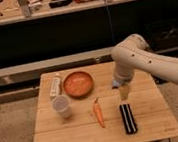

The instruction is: Move the arm in a circular motion

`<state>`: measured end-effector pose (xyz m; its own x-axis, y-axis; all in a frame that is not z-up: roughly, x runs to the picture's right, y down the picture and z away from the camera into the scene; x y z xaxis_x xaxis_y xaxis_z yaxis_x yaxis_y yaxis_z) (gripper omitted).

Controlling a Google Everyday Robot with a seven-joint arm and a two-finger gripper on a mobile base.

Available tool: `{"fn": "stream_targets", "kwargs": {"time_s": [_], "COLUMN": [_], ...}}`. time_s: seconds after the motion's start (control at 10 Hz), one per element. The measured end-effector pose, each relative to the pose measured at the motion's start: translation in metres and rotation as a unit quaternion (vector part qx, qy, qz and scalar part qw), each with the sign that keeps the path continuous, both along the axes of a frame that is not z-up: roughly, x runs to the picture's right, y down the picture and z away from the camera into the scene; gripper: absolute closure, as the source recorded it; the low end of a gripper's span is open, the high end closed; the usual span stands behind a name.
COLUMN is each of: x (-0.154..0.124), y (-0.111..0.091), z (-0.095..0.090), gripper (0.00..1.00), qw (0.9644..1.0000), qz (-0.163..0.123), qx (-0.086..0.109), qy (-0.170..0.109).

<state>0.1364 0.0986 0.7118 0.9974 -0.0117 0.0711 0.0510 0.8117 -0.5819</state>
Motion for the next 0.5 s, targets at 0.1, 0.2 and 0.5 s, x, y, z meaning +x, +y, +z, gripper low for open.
{"fn": "stream_targets", "kwargs": {"time_s": [0.1,0.2,0.5], "x": [-0.0087,-0.0124,-0.0132], "y": [0.0002,-0.0015,-0.0055], "z": [-0.0007,0.0000,0.0017], "gripper": [0.20,0.20,0.20], "qw": [1.0000,1.0000,1.0000], "qz": [-0.001,0.000,-0.002], "qx": [0.000,0.001,-0.005], "qy": [-0.002,-0.001,0.004]}}
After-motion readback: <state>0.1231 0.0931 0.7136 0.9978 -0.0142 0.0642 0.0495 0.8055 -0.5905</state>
